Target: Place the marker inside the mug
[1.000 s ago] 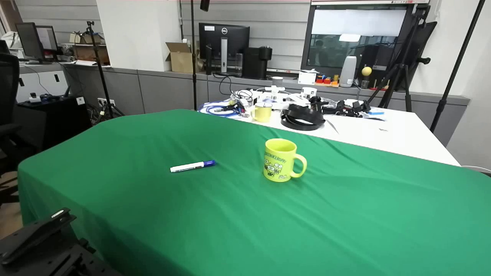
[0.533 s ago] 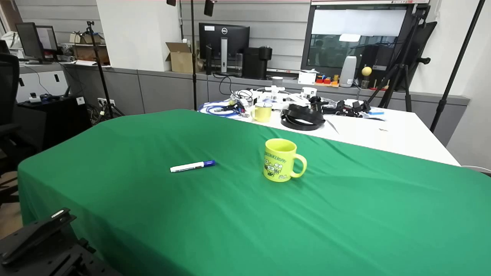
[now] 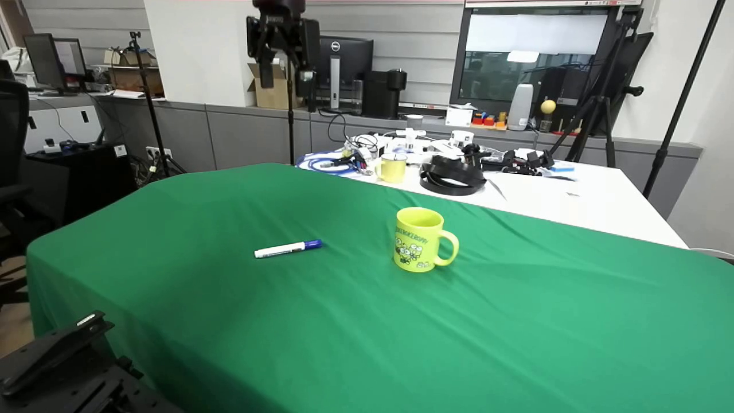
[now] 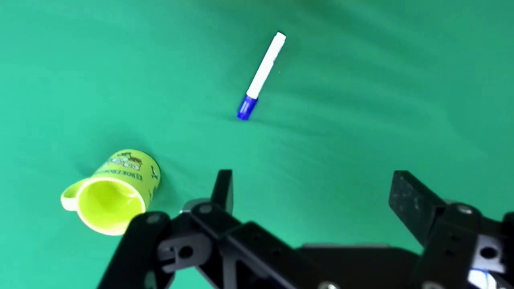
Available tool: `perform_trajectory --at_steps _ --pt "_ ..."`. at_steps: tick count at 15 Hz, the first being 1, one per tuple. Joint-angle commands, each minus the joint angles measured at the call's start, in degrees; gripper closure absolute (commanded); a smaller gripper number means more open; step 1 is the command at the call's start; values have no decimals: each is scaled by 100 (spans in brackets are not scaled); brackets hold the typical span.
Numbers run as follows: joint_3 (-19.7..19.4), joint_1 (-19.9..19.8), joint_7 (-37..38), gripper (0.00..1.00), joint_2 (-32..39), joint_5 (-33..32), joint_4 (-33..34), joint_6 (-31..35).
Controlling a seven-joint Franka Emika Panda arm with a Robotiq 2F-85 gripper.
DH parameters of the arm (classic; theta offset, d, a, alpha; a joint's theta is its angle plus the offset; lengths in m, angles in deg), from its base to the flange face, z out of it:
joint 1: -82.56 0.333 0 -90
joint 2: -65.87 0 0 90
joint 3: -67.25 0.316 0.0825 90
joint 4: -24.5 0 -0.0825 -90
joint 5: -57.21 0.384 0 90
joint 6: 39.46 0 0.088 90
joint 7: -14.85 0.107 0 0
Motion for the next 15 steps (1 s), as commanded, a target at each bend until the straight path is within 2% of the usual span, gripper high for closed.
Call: perform_trajectory --at_steps 1,6,7,8,15 --pt "160 -3 1049 0 434 -473 -411 272" --pt "-26 131 814 0 1208 102 -613 833" --pt "-45 147 482 0 1338 419 -627 1076" --pt "-68 182 692 0 1169 114 -624 824" --pt "-101 222 620 0 1260 157 -620 896"
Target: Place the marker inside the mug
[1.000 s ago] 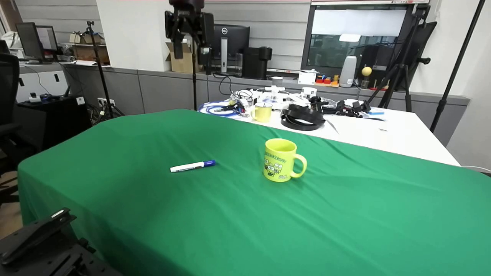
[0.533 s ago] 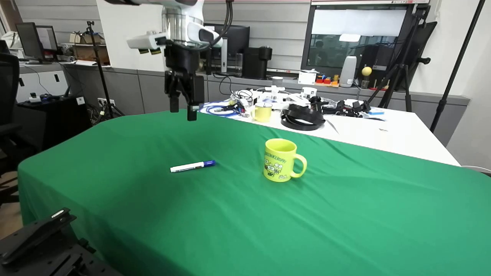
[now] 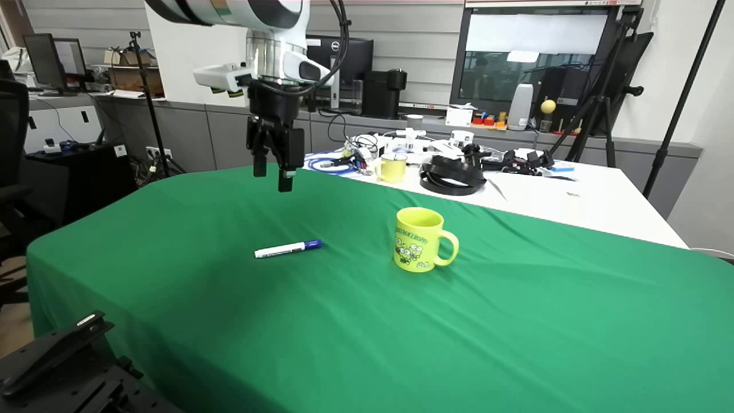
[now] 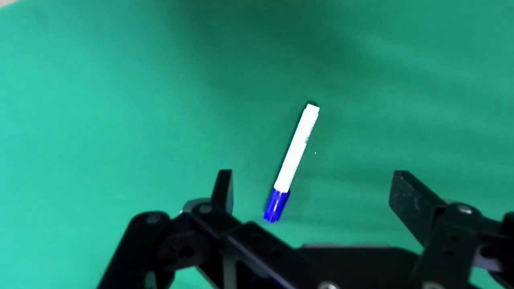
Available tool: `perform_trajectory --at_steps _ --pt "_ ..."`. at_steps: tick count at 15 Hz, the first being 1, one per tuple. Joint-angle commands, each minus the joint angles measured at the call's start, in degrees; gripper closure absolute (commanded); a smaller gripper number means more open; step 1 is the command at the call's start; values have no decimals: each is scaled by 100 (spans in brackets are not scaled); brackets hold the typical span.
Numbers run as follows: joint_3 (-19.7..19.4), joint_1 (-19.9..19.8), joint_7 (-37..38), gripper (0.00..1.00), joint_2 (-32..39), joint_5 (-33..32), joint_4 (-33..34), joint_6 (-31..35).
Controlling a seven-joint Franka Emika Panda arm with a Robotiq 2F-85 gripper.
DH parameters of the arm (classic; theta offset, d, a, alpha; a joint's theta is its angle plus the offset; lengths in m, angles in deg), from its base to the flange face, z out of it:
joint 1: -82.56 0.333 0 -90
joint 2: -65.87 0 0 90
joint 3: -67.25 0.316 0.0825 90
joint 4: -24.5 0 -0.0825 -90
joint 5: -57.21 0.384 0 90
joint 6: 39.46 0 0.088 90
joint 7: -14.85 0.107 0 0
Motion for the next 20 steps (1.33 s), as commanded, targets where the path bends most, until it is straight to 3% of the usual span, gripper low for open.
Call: perform_trajectory --at_steps 1,5,10,20 --pt "-113 112 -9 0 -5 10 5 -12" --pt "-90 158 -8 0 192 8 94 -42" --pt "-193 353 621 0 565 -426 207 312" --pt "-347 384 617 0 1002 421 49 1681"
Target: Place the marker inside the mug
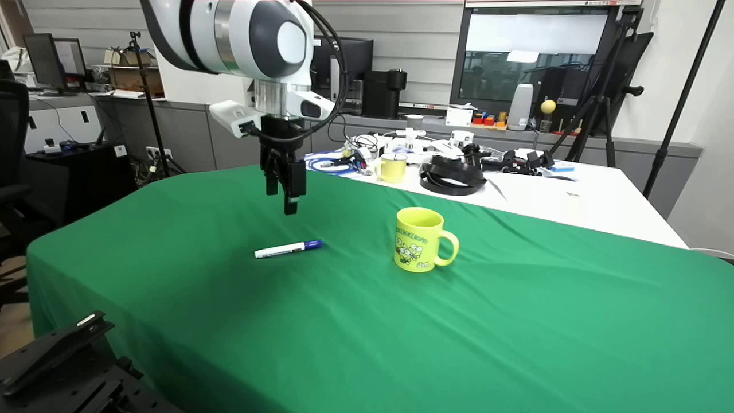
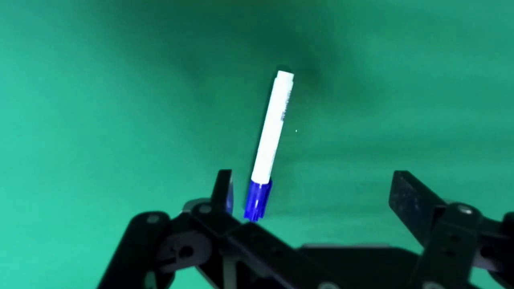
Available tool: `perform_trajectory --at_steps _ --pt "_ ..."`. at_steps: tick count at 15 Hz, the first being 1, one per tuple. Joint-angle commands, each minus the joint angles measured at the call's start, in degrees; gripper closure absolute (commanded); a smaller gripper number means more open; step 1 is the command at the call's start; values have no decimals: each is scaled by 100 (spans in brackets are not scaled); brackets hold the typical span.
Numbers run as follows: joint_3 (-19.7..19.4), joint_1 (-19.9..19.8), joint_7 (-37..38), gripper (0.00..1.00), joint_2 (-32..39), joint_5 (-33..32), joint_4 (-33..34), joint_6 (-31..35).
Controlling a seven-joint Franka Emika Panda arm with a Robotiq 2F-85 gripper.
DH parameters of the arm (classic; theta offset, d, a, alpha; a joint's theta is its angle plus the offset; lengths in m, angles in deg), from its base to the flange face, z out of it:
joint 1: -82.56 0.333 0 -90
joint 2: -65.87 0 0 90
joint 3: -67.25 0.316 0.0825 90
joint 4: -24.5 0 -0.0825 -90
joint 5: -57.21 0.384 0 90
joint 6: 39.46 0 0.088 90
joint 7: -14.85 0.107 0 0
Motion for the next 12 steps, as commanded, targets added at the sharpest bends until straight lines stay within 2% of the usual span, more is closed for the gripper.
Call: perform_trajectory --at_steps 1,12 --pt "-46 59 36 0 159 377 -40 464" --pt "-173 247 195 0 542 707 -301 1186"
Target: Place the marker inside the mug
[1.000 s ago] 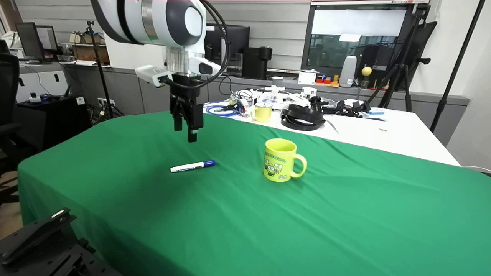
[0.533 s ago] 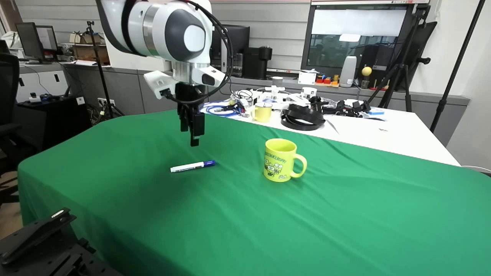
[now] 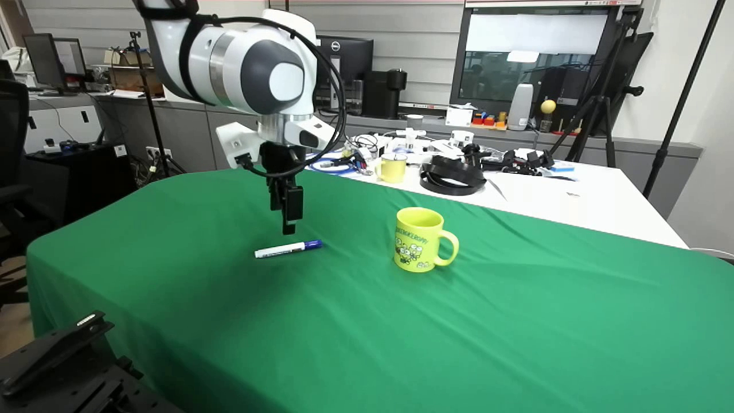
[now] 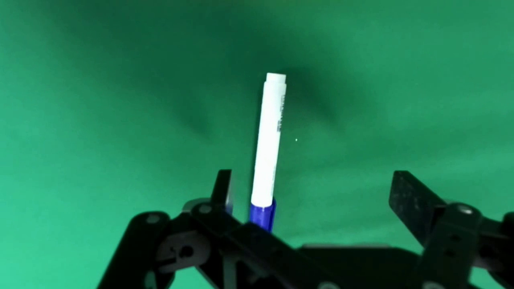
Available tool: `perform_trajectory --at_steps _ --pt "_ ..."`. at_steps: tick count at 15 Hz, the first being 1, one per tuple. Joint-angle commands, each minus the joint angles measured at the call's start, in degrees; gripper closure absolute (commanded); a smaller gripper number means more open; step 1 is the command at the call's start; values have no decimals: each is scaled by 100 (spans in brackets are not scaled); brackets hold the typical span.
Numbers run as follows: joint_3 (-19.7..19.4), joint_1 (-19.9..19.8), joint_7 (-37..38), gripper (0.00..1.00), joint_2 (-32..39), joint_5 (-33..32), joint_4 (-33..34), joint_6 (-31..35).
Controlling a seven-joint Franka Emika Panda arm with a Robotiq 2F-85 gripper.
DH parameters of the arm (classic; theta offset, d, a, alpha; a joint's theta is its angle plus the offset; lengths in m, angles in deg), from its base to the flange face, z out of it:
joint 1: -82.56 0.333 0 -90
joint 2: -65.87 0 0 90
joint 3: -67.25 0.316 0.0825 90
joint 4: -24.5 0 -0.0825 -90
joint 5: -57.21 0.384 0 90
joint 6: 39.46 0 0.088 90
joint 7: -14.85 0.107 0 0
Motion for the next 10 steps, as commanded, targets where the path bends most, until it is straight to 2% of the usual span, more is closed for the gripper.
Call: perform_trajectory --at_steps 1,10 --pt "-131 177 195 0 114 76 -121 316" --pt "-431 630 357 0 517 -50 -168 774"
